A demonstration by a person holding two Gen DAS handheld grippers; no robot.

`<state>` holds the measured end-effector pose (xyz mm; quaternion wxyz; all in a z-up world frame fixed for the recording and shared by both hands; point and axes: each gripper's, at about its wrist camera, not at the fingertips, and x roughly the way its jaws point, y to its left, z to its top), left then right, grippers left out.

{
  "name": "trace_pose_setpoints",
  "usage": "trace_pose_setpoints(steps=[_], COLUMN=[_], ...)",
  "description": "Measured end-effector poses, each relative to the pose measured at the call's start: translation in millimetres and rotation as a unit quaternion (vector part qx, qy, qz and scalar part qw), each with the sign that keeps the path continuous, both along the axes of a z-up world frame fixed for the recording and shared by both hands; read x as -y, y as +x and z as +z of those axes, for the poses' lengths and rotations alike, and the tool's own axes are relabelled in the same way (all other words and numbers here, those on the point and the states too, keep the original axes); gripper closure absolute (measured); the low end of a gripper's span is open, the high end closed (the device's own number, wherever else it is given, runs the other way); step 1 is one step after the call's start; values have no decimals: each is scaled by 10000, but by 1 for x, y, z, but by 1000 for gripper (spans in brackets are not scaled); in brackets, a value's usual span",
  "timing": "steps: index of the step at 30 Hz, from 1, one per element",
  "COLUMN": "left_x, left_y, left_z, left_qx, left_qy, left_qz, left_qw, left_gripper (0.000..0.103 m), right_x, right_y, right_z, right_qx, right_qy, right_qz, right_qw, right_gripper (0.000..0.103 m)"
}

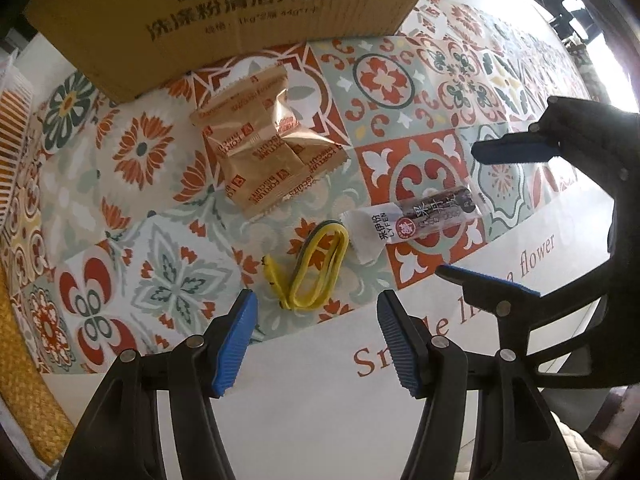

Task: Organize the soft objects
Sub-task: 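Close the left tool on the yellow clip while the right tool grips the snack stick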

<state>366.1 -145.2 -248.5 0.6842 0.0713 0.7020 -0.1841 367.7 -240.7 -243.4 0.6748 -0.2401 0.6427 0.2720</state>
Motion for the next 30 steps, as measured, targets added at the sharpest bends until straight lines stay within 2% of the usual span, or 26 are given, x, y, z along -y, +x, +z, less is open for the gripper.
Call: trace_pose_setpoints(steps=[7,12,20,22,25,30], left_x=[1,4,7,6,2,-9], left_y=[7,11,21,24,25,22], left_z=[-14,-24,-30,-30,-27,-27], left_qx=[-165,-239,-171,-133,-100,-78], left_qy=[-120,-135,-102,-102,-163,-327], left_qz=[122,179,261,271,352,542], left_qw=[9997,9995,9995,9995,9992,9980], left_gripper=[45,46,57,65,67,70], right_x=[-13,-21,-25,-25,-23,-19], right_y=[3,11,9,10,11,14], right_z=[-16,-30,-47,-48,-48,-45], right_qx=[14,-28,-133,-94,-6,-50], right_qy=[21,57,76,163,211,293], right_qz=[122,152,126,55,-3,-382], right_qw=[9999,9999,9998,9998,9998,9988], right_gripper=[38,40,50,57,66,73])
